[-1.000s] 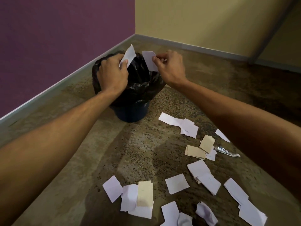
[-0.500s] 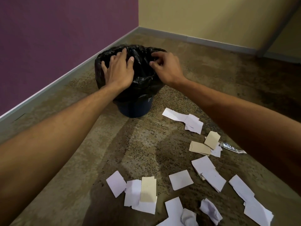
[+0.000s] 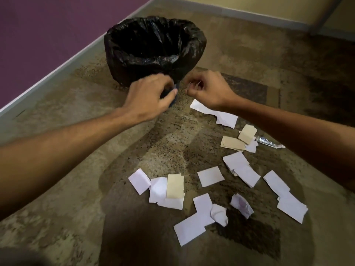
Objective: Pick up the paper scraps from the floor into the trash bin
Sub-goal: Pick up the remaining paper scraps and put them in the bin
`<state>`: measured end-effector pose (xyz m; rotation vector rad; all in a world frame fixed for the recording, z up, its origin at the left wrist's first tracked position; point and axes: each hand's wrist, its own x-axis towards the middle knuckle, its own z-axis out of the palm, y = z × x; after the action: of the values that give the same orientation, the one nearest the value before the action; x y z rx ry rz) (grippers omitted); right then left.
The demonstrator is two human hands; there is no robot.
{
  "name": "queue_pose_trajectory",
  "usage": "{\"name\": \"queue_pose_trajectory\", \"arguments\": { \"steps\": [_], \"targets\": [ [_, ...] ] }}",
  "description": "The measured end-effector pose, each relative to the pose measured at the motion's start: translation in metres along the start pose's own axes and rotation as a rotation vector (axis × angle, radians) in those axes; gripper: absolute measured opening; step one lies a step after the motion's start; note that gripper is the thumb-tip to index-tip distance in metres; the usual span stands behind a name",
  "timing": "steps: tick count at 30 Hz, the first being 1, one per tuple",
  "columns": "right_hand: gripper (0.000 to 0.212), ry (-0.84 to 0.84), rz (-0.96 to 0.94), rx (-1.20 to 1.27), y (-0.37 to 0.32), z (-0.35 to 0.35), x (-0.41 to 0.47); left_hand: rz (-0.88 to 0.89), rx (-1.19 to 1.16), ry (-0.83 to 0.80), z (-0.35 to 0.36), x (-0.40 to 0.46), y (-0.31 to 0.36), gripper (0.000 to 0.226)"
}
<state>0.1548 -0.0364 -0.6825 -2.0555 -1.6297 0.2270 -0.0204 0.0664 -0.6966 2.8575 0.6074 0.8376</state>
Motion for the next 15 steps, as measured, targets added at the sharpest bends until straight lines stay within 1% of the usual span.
{"name": "queue_pose_trajectory", "arguments": {
  "steps": [2, 5, 8, 10, 13, 15],
  "targets": [
    [0.027, -0.080, -0.010, -0.002, 0.001, 0.010, -0.014, 0.053, 0.018, -0.158, 0.010, -0.016, 0.000, 0.035],
    [0.030, -0.160, -0.028, -0.002, 0.003, 0.030, -0.041, 0.096, 0.038, -0.388, 0.023, -0.039, -0.003, 0.028],
    [0.033, -0.253, 0.005, 0.023, 0.004, 0.050, -0.070, 0.140, 0.012, -0.620, 0.032, -0.063, -0.005, 0.026],
    [0.038, -0.313, 0.030, 0.026, 0.005, 0.063, -0.084, 0.134, -0.023, -0.768, 0.036, -0.080, -0.009, 0.033],
    [0.043, -0.407, 0.066, 0.038, 0.009, 0.079, -0.102, 0.158, -0.001, -0.938, 0.043, -0.107, -0.017, 0.046],
    [0.036, -0.449, 0.058, 0.028, 0.008, 0.087, -0.114, 0.173, 0.025, -1.025, 0.045, -0.122, -0.021, 0.052]
  ]
}}
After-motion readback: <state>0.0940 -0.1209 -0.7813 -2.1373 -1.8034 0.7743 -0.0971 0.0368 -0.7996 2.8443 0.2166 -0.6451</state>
